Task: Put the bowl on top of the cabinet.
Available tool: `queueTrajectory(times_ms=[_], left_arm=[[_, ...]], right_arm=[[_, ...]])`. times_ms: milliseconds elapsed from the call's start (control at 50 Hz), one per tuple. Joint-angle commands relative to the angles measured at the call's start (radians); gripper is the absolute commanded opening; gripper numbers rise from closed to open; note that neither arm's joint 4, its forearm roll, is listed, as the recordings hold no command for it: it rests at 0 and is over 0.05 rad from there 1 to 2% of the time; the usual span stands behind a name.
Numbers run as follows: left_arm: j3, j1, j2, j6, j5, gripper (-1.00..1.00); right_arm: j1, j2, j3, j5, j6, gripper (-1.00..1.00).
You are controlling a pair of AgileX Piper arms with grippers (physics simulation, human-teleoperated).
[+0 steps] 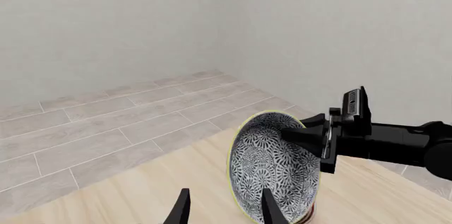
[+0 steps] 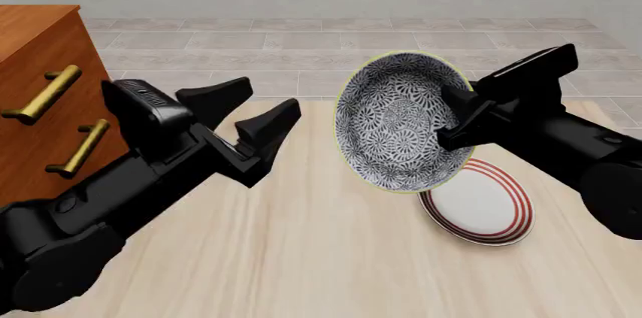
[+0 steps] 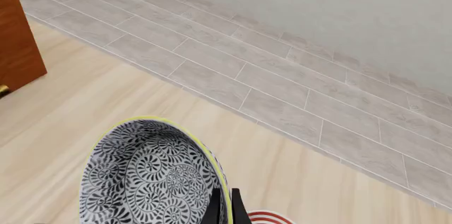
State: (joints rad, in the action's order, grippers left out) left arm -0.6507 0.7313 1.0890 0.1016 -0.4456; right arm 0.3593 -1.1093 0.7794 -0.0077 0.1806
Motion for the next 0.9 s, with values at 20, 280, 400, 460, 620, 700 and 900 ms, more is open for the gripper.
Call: queueTrajectory(times_ms=[20, 280, 400, 460, 620, 700, 900], left_arm=[[-0.048, -0.009, 0.117, 0.036, -0.039, 1.0], [-0.104, 0.019, 0.223, 0.075, -0.05, 1.0], [-0.127, 0.033, 0.278, 0.094, -0.063, 1.0], [-0.135, 0.034, 0.299, 0.096, -0.067, 1.0], [-0.169, 0.027, 0.355, 0.105, -0.067, 1.0], [-0.177, 0.026, 0.371, 0.107, -0.069, 1.0], [-0.208, 0.022, 0.433, 0.116, -0.071, 1.0]], right_arm=[[0.012, 0.02, 0.002, 0.008, -0.007, -1.0], [0.036, 0.065, -0.009, 0.033, 0.001, -1.0], [0.049, 0.078, -0.011, 0.043, 0.002, -1.0], [0.055, 0.083, -0.012, 0.047, 0.0, -1.0], [0.082, 0.099, -0.021, 0.054, -0.002, -1.0], [0.085, 0.106, -0.021, 0.059, -0.001, -1.0], [0.105, 0.121, -0.025, 0.069, -0.005, -1.0]])
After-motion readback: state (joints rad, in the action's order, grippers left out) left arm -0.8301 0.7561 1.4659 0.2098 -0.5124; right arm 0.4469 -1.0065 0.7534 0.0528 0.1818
